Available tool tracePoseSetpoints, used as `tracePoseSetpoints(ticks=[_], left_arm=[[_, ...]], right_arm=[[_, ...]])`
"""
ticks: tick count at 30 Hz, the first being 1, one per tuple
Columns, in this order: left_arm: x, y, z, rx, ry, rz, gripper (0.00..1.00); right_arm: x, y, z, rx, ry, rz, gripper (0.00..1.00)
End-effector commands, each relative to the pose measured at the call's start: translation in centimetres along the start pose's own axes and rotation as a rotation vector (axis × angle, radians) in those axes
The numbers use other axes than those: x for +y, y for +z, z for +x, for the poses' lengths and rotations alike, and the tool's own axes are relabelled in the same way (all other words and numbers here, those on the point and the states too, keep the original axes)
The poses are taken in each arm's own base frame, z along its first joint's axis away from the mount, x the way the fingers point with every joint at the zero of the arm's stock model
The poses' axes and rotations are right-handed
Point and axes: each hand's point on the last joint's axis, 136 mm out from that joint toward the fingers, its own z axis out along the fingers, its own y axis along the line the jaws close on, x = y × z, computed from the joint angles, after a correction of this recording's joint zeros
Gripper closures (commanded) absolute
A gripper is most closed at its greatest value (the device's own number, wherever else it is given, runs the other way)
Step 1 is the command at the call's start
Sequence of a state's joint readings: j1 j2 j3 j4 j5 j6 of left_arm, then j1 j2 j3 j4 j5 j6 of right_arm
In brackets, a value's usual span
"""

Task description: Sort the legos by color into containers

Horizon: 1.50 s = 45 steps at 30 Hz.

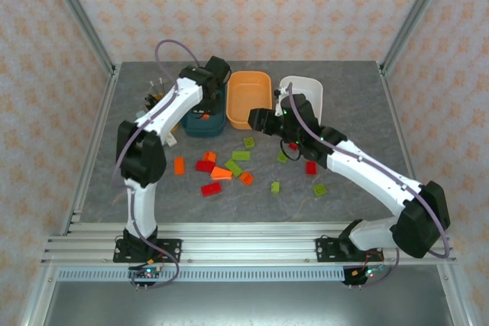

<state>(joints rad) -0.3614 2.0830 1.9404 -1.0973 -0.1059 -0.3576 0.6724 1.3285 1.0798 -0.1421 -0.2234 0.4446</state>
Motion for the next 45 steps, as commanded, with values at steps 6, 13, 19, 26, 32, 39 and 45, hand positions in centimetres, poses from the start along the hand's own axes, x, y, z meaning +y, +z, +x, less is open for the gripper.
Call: tracePoseSetpoints(ticks=[6, 13, 19, 26, 32, 39, 45], left_arm=[[1.8, 6.2, -0.9, 0.121, -0.044, -0.07, 0.86], [1.3, 8.1, -0.2, 0.163, -0.044, -0.06, 0.76], [1.3, 7.1, -0.6, 0.141, -0.047, -0.043, 0.55], [2.1, 2.9, -2.1, 0.054, -0.072, -0.028, 0.41], [1.8, -2.9, -3.0, -0.055, -0.103, 0.044, 0.36], [-0.7, -9.2, -0.1, -0.149, -0.075, 0.232, 0.3], [-3.0, -10.0, 6.3, -0.103, -0.046, 0.31, 0.3]], right_arm=[[-1.7, 0.2, -0.1, 0.034, 0.098, 0.082, 0.41], [-3.4, -0.6, 1.4, 0.078, 0.092, 0.146, 0.41], [-4.4, -1.2, 1.9, 0.093, 0.076, 0.193, 0.4], [-4.8, -3.0, 0.7, 0.068, 0.012, 0.251, 0.39], [-5.3, -5.0, -0.3, 0.047, -0.043, 0.313, 0.39], [-5.9, -6.5, 0.0, 0.049, -0.051, 0.341, 0.4], [-6.7, -7.9, 1.4, 0.084, -0.051, 0.356, 0.4]])
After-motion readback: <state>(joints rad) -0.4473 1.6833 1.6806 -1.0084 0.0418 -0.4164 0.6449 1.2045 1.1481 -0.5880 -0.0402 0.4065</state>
